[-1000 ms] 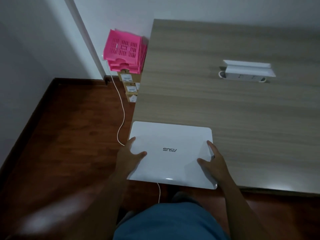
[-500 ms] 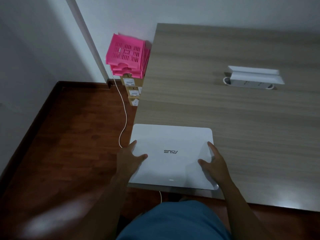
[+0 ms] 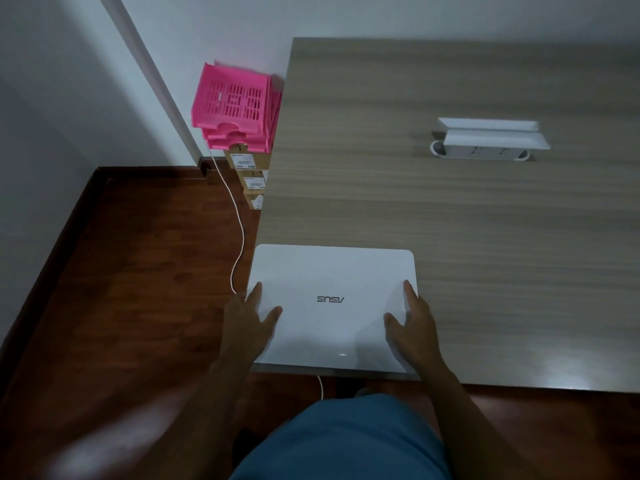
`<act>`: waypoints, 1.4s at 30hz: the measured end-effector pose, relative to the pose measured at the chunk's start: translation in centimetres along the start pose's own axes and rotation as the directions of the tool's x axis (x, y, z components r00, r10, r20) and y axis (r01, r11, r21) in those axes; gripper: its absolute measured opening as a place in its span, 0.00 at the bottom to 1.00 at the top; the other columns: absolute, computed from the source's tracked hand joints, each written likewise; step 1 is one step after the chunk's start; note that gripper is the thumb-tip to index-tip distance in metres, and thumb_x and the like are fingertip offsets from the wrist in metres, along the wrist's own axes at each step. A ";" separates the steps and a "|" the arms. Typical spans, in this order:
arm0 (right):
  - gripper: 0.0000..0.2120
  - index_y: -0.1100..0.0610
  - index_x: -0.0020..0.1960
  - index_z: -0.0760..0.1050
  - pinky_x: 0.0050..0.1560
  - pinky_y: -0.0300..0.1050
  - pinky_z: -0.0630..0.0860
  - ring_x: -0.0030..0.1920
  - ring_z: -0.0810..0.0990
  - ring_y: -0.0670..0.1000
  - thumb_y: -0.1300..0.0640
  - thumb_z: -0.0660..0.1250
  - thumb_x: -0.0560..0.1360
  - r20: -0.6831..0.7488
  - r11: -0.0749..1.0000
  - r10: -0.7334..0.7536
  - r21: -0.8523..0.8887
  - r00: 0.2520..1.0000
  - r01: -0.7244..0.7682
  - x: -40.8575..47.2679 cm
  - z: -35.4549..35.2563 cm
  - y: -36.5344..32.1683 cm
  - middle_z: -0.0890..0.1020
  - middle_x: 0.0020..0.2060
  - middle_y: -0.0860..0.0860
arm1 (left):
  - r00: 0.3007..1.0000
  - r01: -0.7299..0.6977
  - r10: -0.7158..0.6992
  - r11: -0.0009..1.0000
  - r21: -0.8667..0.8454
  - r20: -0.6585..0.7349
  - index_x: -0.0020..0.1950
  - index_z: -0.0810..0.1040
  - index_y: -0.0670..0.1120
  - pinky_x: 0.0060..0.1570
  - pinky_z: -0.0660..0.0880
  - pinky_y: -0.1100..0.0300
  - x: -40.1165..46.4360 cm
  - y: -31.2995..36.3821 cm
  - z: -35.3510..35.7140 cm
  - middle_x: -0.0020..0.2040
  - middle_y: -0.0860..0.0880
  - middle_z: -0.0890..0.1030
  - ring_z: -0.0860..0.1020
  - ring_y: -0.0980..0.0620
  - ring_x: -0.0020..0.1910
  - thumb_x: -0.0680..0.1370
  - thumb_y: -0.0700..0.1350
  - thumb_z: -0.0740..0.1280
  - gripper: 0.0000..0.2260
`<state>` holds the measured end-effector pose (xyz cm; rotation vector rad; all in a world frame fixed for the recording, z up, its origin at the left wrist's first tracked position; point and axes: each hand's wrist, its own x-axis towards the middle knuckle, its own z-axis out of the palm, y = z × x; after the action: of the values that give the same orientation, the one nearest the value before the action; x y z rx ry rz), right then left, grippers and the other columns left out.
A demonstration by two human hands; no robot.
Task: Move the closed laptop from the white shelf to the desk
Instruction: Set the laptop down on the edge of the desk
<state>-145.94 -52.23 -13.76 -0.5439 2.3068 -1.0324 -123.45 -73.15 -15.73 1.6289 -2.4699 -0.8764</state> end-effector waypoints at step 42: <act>0.34 0.52 0.78 0.46 0.70 0.59 0.59 0.71 0.58 0.62 0.46 0.55 0.77 -0.038 0.894 -0.002 -0.448 0.999 -0.016 0.1 2.1 0.0 0.54 0.77 0.59 | 1.000 0.006 -0.004 0.991 0.134 -0.013 0.78 0.53 0.49 0.67 0.62 0.41 -1.9 0.1 1.2 0.75 0.36 0.58 0.60 0.35 0.71 0.78 0.58 0.58 0.32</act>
<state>-144.70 -53.40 -14.97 -0.6960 2.5893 -0.4977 -123.11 -70.95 -16.22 1.6752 -2.5681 -0.7126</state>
